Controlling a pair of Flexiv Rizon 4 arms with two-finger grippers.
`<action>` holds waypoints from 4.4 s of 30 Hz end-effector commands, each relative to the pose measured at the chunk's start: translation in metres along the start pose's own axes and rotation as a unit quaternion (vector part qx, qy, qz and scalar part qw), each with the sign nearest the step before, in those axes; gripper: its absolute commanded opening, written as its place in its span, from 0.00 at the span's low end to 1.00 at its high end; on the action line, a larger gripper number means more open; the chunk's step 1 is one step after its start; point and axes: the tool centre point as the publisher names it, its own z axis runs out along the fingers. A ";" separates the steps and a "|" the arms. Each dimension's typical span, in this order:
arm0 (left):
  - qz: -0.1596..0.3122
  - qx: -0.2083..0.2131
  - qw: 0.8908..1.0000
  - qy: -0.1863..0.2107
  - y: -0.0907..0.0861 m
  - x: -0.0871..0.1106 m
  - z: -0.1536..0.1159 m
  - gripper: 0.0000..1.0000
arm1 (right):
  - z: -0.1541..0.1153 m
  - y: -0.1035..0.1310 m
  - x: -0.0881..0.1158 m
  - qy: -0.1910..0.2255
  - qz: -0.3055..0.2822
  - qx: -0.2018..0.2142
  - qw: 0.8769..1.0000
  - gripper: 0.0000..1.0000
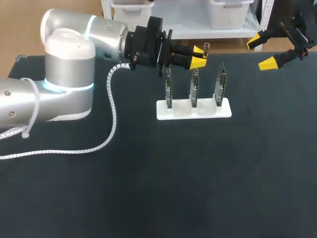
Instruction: Pick up the optical module with the left hand, and insert it into the network port with the right hand.
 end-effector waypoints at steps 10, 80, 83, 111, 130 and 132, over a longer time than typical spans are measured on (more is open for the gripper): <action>-0.018 -0.043 0.999 0.021 -0.016 -0.027 0.010 0.00 | 0.000 0.000 0.000 0.000 0.000 0.000 1.000 1.00; -0.034 -0.112 0.993 0.001 0.023 0.006 0.063 0.00 | 0.000 0.000 0.000 0.000 0.000 0.000 1.000 1.00; -0.033 -0.112 0.993 -0.006 0.026 0.010 0.066 0.00 | 0.000 0.000 0.000 0.000 0.000 0.000 1.000 1.00; -0.025 -0.098 0.995 -0.015 0.034 0.012 0.072 0.00 | 0.000 0.000 0.000 0.000 0.000 0.000 1.000 1.00; -0.054 -0.095 0.994 -0.007 0.030 0.011 0.067 0.00 | 0.000 0.000 0.000 0.000 0.000 0.000 1.000 1.00; -0.062 -0.092 0.994 -0.001 0.031 0.012 0.068 0.00 | 0.000 0.000 0.000 0.000 0.000 0.000 1.000 1.00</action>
